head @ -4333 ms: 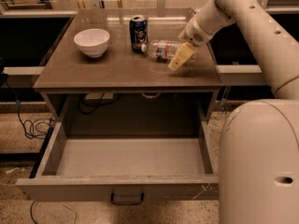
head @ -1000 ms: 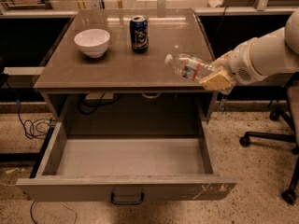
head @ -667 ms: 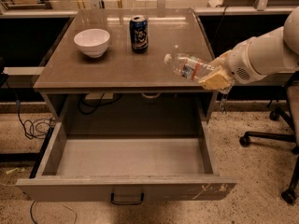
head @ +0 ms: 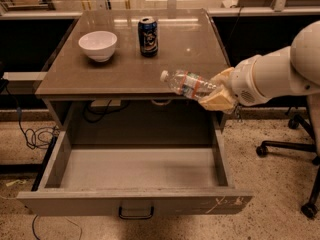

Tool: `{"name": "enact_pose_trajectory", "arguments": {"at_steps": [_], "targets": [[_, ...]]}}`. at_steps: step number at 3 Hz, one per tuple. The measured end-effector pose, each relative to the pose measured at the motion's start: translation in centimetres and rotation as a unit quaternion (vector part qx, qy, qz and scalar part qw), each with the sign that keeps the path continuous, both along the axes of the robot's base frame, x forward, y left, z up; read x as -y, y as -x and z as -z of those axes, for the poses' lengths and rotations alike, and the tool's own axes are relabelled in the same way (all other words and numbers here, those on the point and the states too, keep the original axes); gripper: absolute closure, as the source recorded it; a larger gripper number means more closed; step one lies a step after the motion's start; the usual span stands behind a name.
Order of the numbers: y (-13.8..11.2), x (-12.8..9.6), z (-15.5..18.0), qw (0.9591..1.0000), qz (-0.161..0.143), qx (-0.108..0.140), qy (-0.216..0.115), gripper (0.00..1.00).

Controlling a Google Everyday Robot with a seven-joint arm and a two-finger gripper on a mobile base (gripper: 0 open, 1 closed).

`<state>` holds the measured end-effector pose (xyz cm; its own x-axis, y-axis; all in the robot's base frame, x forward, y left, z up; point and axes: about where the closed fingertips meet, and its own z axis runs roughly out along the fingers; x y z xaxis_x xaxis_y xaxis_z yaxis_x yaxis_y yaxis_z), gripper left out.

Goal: Place water bottle into top drawer

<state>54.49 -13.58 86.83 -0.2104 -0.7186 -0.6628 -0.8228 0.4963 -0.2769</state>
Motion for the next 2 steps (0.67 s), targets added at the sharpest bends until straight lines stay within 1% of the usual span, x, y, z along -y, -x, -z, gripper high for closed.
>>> {"name": "enact_pose_trajectory", "arguments": {"at_steps": [1, 2], "targets": [[2.7, -2.5, 2.0, 0.9997, -0.025, -0.002, -0.002, 1.00], [4.1, -5.7, 6.8, 0.9977, -0.066, -0.014, -0.009, 1.00]]}}
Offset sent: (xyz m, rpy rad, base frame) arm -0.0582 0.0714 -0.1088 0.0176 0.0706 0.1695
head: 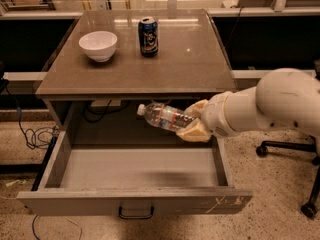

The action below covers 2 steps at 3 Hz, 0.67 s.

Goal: Place water bottle into top drawer

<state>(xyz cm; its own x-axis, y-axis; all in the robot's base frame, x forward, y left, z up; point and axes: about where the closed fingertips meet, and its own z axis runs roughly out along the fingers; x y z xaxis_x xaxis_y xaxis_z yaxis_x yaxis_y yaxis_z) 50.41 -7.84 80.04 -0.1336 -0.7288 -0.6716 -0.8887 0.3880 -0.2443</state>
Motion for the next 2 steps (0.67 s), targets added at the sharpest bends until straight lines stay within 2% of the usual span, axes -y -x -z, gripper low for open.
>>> {"name": "enact_pose_trajectory", "arguments": {"at_steps": [1, 2], "targets": [[-0.4, -1.8, 2.6, 0.9994, -0.032, 0.001, -0.013, 1.00], [-3.9, -7.4, 6.8, 0.9942, -0.091, -0.007, -0.057, 1.00]]}}
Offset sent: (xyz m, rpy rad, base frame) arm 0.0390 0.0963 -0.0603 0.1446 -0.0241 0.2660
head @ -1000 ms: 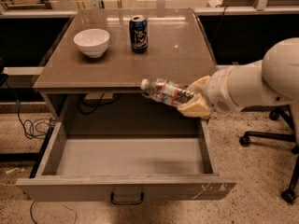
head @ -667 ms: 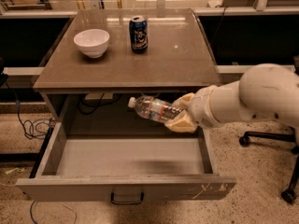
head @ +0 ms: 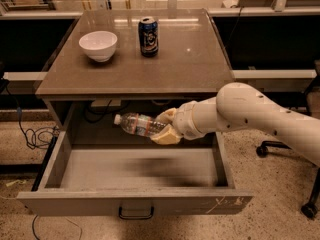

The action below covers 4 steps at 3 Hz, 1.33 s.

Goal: Place water bottle into top drawer

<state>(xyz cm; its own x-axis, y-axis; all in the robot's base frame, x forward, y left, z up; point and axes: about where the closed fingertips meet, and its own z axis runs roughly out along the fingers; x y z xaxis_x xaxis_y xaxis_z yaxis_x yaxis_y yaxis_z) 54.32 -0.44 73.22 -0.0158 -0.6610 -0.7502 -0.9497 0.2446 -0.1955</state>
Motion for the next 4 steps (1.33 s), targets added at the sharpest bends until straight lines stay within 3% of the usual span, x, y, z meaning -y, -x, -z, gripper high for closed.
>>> {"name": "enact_pose_trajectory", "arguments": {"at_steps": [1, 4], "targets": [[0.0, 0.0, 0.0, 1.0000, 0.000, 0.000, 0.000, 1.00], [-0.4, -3.5, 10.8, 0.9968, -0.043, -0.055, 0.038, 1.00]]}}
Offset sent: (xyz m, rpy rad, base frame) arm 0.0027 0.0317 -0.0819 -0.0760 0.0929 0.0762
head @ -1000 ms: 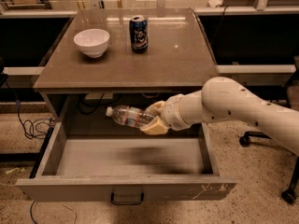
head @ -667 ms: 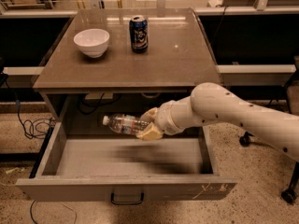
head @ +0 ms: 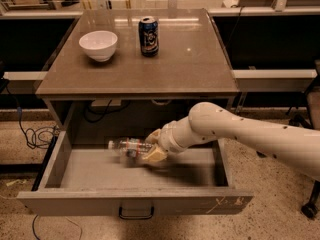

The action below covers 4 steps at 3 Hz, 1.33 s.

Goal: Place water bottle into top drawer

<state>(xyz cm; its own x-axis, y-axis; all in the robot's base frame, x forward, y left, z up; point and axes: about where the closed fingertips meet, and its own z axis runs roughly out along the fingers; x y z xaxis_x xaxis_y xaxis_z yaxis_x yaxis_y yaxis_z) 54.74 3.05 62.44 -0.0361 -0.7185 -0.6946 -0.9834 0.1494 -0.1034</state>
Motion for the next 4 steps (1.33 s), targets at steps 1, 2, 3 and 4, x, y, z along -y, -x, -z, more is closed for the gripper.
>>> {"name": "enact_pose_trajectory", "arguments": {"at_steps": [1, 2, 3, 4], "targets": [[0.02, -0.06, 0.10, 1.0000, -0.001, -0.001, 0.000, 0.81], [0.02, -0.06, 0.10, 1.0000, -0.001, -0.001, 0.000, 0.58], [0.02, -0.07, 0.11, 1.0000, -0.001, -0.001, 0.000, 0.35], [0.02, -0.07, 0.11, 1.0000, -0.001, -0.001, 0.000, 0.11]]}}
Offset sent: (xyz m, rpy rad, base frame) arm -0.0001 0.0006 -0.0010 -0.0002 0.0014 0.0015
